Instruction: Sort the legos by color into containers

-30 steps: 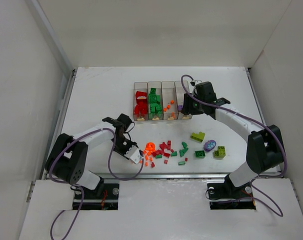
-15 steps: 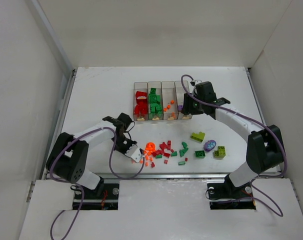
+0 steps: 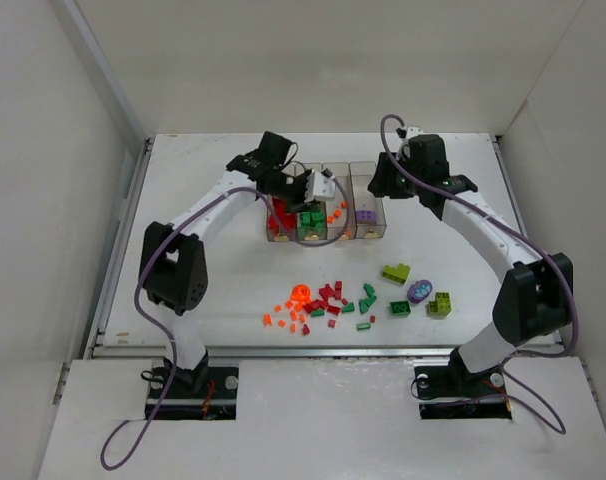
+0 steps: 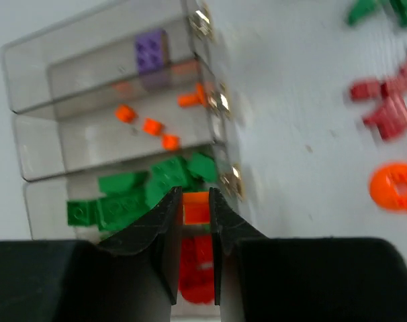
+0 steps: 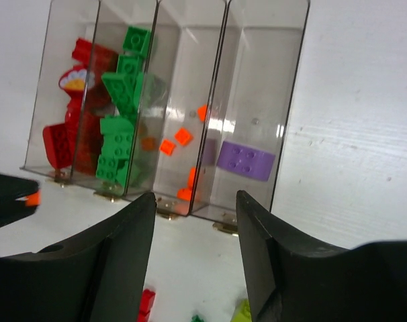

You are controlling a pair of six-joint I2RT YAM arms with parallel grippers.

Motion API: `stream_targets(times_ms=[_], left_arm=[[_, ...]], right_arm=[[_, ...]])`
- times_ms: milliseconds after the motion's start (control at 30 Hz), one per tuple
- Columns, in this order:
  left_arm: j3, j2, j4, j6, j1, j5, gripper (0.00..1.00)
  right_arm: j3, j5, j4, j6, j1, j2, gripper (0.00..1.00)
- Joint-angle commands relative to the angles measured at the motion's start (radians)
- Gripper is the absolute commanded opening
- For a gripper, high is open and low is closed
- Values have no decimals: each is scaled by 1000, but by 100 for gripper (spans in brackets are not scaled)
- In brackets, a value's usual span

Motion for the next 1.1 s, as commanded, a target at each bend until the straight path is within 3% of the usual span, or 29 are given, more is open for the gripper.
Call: stream_targets(times_ms=[0,133,233,333,367,400,467,500,533,600,767,867,1000,1033,1067], left_arm=[[125,147,210,-371,-27,167,0],[190,257,443,-569,-39,130,0],[233,317,562,-627,-39,90,0],[245,339,631,-664,-39,81,12],[245,339,646,-676,-39,81,19],[245,339,680,-696,-39,70,37],[254,339,706,-745,-39,43,54],[255,339,706,-761,-39,43,66],[255,339,690,-761,-39,43,67],[255,313,656,-738,-39,43,100],[218,224,548,-715,14,69,100],[190,122,460,-715,37,-22,100],[16,-78,373,-745,74,-314,100],[-30,-122,363,-773,74,-488,100],[-81,-218,352,-785,74,-566,100]], right_arm=[[64,16,42,2,-16,19,57],[101,26,22,-9,-25,42,57],[111,37,13,-9,-34,51,57],[130,37,4,-9,-34,61,57],[130,37,-5,-9,-34,61,57],[130,37,-5,-18,-34,61,57],[130,37,-15,-18,-34,61,57],[130,37,-15,-18,-34,61,57],[130,37,-15,-18,-34,61,57],[130,28,-15,-18,-34,61,57],[121,57,-27,-18,-20,29,57],[134,133,-100,-53,50,16,58],[138,304,-242,-92,185,4,64],[119,318,-258,-92,208,-5,65],[70,309,-268,-77,243,-37,67]])
